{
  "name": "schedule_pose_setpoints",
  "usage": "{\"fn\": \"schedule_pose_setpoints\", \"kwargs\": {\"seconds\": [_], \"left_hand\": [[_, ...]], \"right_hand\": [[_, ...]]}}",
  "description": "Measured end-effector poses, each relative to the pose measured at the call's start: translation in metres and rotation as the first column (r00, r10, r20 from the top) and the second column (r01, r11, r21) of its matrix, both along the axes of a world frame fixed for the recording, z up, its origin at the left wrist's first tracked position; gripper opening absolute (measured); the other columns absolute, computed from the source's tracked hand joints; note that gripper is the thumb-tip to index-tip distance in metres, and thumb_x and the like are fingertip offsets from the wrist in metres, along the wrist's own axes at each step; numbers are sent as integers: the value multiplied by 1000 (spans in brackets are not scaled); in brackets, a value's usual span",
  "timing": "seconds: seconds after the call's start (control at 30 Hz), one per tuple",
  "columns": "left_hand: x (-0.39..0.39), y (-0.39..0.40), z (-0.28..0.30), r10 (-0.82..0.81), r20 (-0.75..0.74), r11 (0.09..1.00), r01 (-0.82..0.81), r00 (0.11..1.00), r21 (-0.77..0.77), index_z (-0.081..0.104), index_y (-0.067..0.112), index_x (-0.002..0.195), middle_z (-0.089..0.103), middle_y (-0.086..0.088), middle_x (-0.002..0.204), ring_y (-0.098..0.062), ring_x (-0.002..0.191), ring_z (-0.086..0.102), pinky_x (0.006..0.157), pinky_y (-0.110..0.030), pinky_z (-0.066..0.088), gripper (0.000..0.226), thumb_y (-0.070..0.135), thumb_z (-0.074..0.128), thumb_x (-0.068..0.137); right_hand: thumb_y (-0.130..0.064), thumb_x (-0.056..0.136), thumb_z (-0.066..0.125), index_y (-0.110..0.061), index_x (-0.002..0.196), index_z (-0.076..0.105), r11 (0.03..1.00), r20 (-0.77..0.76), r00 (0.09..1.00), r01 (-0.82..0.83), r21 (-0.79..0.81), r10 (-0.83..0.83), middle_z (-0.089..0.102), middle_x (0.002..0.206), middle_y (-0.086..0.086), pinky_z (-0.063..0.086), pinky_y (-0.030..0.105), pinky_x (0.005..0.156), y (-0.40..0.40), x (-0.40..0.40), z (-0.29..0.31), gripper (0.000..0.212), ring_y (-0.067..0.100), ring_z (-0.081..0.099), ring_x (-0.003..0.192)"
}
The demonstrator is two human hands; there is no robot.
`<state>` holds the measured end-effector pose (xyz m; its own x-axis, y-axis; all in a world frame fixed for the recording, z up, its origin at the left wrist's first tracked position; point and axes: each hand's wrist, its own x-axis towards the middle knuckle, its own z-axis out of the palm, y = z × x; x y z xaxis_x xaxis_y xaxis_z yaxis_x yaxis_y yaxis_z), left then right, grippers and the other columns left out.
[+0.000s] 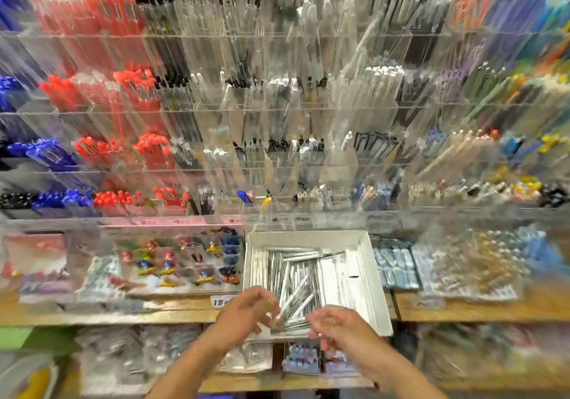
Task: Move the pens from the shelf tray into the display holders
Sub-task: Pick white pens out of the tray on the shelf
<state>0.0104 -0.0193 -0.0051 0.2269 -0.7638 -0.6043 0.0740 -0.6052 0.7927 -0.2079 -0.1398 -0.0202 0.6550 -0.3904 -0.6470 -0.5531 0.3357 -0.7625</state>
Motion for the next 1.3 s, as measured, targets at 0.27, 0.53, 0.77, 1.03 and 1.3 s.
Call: {"fn": "schedule_pose_setpoints", "kwargs": {"seconds": [0.27, 0.53, 0.77, 1.03, 1.3], "left_hand": [[6, -34, -16, 230, -16, 970, -228, 973, 78, 62, 11, 109, 73, -8, 104, -17, 81, 67, 74, -30, 52, 16, 17, 50, 102], [-1, -38, -22, 281, -26, 952, -275, 959, 133, 61, 9, 111, 71, -11, 107, -18, 83, 64, 89, -41, 51, 17, 14, 48, 101], [-2, -34, -17, 293, -21, 951, -289, 956, 111, 61, 12, 112, 71, -9, 107, -19, 85, 65, 93, -44, 52, 18, 18, 47, 103], [-18, -37, -15, 401, -206, 910, -362, 893, 202, 59, 7, 117, 70, -13, 99, -22, 81, 66, 68, -31, 56, 25, 22, 43, 105], [-21, -48, -18, 528, -428, 846, -500, 734, 186, 55, 2, 117, 69, -15, 96, -29, 86, 70, 72, -38, 58, 37, 34, 39, 105]], "right_hand": [[-14, 96, 55, -20, 114, 61, 831, -393, 919, -246, -500, 36, 64, 111, 0, 49, 24, 70, -50, 55, -53, 20, 11, 61, 83], [-21, 97, 58, -11, 98, 65, 737, -551, 809, -496, -458, 203, 65, 92, 7, 55, 38, 87, -54, 67, -79, 12, 21, 63, 80], [-18, 96, 60, -14, 90, 67, 921, -325, 944, -182, -344, 65, 65, 93, -6, 46, 16, 55, -58, 57, -68, 10, 9, 65, 70], [-9, 94, 58, -3, 92, 60, 944, 25, 961, 275, -183, -275, 69, 73, 2, 43, 22, 48, -63, 40, -23, 7, 10, 58, 53], [-15, 83, 70, -7, 102, 57, 998, 78, 995, -64, 12, 62, 73, 90, 14, 49, 23, 57, -8, 37, -25, 25, 17, 62, 66]]}}
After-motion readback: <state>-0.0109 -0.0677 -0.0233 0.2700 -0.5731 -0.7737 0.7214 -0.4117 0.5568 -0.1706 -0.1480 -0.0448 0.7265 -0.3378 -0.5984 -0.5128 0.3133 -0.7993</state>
